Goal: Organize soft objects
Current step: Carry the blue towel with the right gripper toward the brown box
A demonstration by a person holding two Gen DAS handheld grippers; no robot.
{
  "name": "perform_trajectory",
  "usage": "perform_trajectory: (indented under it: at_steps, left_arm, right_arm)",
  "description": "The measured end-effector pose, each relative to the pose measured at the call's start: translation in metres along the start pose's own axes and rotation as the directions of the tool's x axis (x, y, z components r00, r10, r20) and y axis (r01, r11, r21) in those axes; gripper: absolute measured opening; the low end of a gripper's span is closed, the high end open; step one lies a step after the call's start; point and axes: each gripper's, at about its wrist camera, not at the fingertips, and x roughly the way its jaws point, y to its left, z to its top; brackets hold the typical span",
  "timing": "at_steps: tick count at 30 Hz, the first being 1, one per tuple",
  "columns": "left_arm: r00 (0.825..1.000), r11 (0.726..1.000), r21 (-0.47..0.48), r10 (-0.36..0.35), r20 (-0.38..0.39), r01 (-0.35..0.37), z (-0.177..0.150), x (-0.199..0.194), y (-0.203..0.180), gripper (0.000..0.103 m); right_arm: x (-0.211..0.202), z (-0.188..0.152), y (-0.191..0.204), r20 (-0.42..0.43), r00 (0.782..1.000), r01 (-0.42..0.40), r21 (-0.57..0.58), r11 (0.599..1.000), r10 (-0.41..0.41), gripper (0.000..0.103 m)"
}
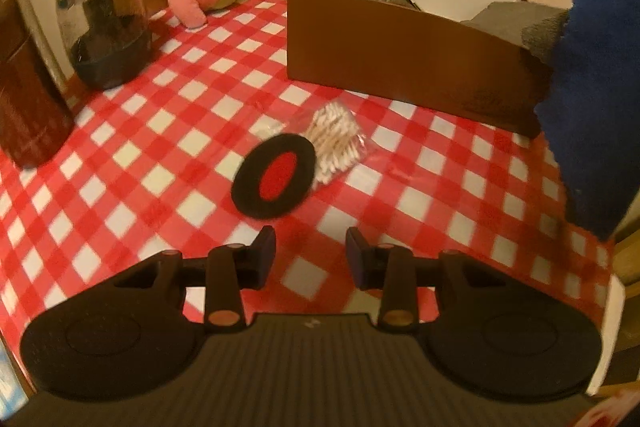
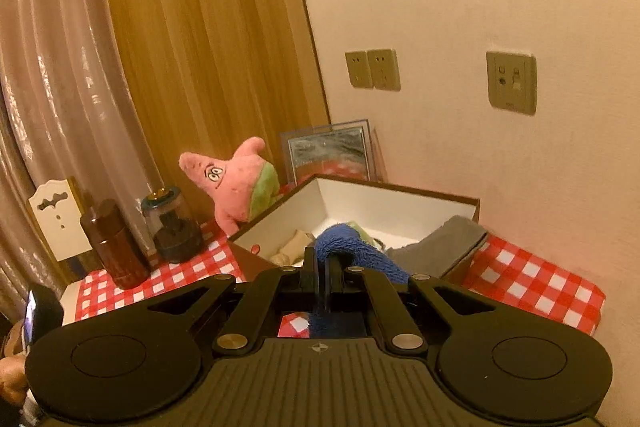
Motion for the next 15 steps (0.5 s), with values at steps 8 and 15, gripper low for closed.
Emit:
perform_trajectory:
  at_steps: [8,15]
  left_arm:
    - [1.000,0.994,0.113,-0.007,0.009,0.006,0.016,0.044,0.008,0.034]
    - [1.000,0.979,0.203,0.001,-0.017,0.003,0.016,0.071,0.003,0.030]
  right_arm:
    - [0.010,-0.007,-0.010,-0.033,0.999,0.040,0.037,0.999,-0.039,0.002]
    - [0.014,-0.011,-0.017,-0.056,0.996,0.073,0.067,0.995,-0.069,0.002]
